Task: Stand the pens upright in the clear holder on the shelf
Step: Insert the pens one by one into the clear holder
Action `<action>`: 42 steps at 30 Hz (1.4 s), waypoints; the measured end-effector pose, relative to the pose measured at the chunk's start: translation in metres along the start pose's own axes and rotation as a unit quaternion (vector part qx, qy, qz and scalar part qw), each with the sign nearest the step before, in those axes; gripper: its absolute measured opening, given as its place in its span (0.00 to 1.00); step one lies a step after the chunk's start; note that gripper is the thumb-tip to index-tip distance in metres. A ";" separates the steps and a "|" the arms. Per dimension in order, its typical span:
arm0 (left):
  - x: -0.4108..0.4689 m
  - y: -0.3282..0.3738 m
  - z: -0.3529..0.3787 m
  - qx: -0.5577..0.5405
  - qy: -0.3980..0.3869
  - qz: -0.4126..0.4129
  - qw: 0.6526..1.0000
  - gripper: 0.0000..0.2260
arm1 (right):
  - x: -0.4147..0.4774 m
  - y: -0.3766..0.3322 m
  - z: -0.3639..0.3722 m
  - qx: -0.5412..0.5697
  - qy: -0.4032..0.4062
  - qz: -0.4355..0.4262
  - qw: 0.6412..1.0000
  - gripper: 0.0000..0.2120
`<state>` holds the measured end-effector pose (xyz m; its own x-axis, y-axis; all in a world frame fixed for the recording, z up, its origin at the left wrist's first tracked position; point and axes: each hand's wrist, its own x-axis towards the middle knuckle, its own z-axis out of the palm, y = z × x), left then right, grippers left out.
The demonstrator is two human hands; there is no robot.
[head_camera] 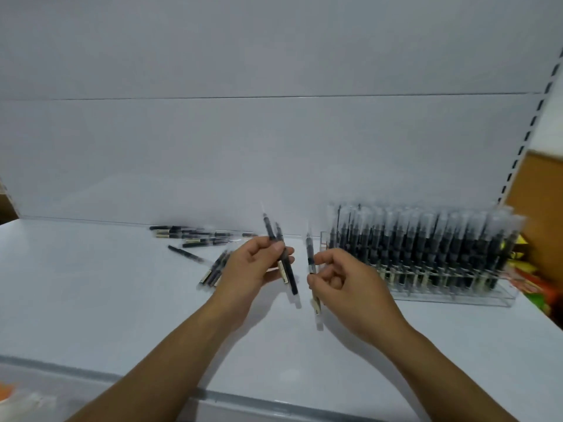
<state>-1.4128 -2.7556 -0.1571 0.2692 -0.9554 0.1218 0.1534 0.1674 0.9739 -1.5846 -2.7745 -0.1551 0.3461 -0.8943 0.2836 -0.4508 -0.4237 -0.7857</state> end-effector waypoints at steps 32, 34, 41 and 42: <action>-0.023 -0.033 0.045 0.028 -0.072 0.044 0.996 0.06 | 0.032 0.020 -0.043 -0.154 0.079 -0.003 0.985 0.05; -0.023 -0.033 0.045 0.029 -0.069 0.044 0.996 0.06 | 0.033 0.018 -0.043 -0.177 0.077 -0.001 0.981 0.06; -0.022 -0.034 0.045 0.024 -0.072 0.045 0.996 0.07 | 0.028 0.019 -0.039 -0.223 0.078 -0.001 0.972 0.06; -0.022 -0.035 0.045 0.023 -0.072 0.045 0.996 0.07 | 0.027 0.020 -0.039 -0.222 0.079 -0.002 0.972 0.07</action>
<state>-1.4670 -2.7513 -0.1850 0.1399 -0.9627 0.2316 0.0908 0.2454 0.9652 -1.6161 -2.8127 -0.1417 0.2334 -0.8891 0.3938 -0.7722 -0.4156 -0.4806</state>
